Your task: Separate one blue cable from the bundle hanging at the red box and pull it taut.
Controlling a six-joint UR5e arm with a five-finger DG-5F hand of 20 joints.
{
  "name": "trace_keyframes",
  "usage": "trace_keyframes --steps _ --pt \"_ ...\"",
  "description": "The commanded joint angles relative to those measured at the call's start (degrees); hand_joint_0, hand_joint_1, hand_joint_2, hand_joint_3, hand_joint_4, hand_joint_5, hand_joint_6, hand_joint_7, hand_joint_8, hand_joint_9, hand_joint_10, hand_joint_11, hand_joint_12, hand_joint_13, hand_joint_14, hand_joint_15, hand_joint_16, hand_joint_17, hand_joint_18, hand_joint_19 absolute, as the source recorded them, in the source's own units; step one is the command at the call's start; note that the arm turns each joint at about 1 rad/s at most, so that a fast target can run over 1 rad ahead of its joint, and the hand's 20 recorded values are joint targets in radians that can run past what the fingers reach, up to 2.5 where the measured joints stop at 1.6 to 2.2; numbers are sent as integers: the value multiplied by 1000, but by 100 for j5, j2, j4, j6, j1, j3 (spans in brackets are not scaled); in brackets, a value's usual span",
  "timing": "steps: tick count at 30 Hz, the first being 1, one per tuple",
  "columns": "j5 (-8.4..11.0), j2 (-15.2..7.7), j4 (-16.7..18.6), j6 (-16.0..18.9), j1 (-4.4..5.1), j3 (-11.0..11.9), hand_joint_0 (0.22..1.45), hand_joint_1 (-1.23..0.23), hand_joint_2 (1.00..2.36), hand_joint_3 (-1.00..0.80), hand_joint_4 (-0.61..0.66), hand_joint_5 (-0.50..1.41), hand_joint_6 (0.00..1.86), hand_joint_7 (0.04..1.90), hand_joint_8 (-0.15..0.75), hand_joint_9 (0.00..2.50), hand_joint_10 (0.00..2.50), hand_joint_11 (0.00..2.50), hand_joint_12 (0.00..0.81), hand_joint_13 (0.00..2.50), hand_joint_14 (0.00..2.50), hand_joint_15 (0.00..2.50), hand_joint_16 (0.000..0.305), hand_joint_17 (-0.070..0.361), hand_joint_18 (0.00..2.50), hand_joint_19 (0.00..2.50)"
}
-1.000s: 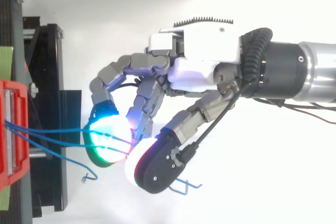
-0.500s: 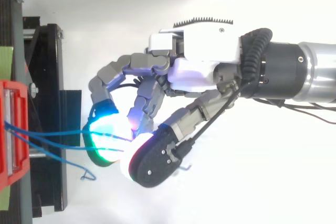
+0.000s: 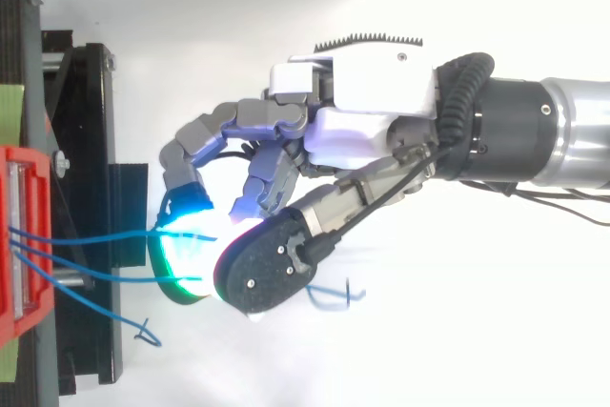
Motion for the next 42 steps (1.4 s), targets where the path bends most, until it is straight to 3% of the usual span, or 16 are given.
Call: trace_keyframes --steps 1,6,16,18,21,26,29,32,39,42 --pt "9 -1 7 -2 7 -3 625 -784 1016 -282 129 -149 765 1209 358 1090 18 738 409 1166 19 533 47 105 1116 536" --pt "18 -1 -1 -2 7 -3 652 -855 1018 -265 148 -170 793 1157 358 1068 20 738 409 1157 18 537 47 105 1116 528" --pt "18 -1 -1 -2 7 -3 763 -921 1000 -500 164 -184 807 1091 355 1056 20 758 401 1153 18 527 46 103 1125 516" --pt "18 -1 -1 -2 7 -3 742 -950 1000 -500 161 -183 805 1119 348 1057 22 762 401 1147 19 525 46 103 1127 514" --pt "9 -1 -19 -38 -1 -3 615 -993 1000 -500 138 -179 803 1162 329 960 20 739 401 1051 18 539 47 106 1051 537" --pt "70 -1 -116 -292 -63 -3 478 -773 1000 -500 159 -160 768 1160 315 839 15 684 422 998 17 515 53 120 1055 541" --pt "141 -1 -186 -389 -81 -3 560 -534 1000 -500 137 -143 737 1222 287 836 18 668 387 969 18 503 49 110 1021 590" --pt "185 -1 -186 -415 -98 -3 623 -428 1003 -455 139 -133 725 1212 284 859 18 664 380 988 16 514 47 106 1030 611" --pt "360 8 -203 -468 -98 -3 617 -565 1019 -209 159 -121 690 1261 294 882 17 649 382 1000 18 519 48 107 1048 604" --pt "378 8 -203 -486 -98 -3 613 -596 1020 -184 157 -125 694 1262 299 880 15 646 384 1001 17 521 48 108 1052 602"
